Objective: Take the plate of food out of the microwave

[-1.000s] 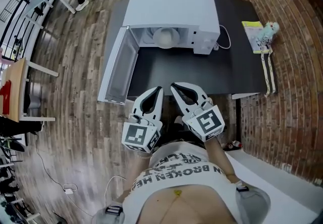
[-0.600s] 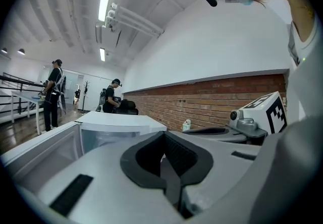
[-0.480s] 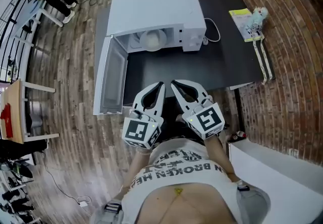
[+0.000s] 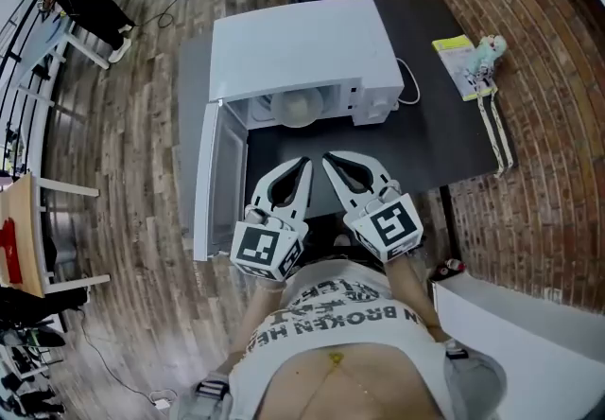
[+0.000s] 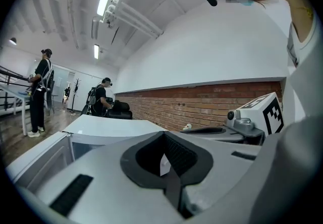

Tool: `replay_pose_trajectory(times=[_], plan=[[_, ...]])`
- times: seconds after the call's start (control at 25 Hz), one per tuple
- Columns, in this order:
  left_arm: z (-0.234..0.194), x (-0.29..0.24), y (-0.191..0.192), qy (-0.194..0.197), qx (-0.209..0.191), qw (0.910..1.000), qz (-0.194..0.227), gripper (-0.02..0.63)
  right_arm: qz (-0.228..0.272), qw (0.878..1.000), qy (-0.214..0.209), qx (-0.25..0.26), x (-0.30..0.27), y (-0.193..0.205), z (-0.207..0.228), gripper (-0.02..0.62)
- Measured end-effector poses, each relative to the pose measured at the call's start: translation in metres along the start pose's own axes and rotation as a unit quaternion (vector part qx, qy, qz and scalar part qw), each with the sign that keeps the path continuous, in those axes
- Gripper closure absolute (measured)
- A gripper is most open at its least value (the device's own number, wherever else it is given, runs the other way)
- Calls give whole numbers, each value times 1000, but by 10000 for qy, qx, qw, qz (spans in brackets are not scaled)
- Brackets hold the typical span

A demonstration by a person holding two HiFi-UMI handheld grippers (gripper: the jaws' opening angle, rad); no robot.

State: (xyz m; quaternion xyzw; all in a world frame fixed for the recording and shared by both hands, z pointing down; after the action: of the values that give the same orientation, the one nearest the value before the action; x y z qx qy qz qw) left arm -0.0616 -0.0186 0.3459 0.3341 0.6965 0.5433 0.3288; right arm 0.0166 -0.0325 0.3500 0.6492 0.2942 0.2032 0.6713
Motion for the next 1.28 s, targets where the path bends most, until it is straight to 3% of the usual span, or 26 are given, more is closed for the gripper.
replay_pose_trajectory(times=[0.56,0.88,1.28], plan=[[-112,-24,-1,88,205,9997,-122,600,-334,9993,-46,147,-116,4,7,587],[-135,-42,16,308,396,9980,-378,600,-630,9978,207,26,-134,23,19,586],[-140,-73,27,-69,429,9979,-485,600,-701,9975,-100,-15,-141,35,50,586]])
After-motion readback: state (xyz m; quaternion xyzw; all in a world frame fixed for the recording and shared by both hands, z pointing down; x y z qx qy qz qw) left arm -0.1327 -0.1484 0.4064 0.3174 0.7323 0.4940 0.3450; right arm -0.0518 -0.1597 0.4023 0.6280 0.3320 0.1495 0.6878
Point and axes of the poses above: the fingertips, and each gripper's own axes: x backward along the fingers, z to its right, y out of its underside, the point moved 4 cm from there along x, backward along the fingers, and after that the axes turned 2 degrees about x, right-handed, at the moved point
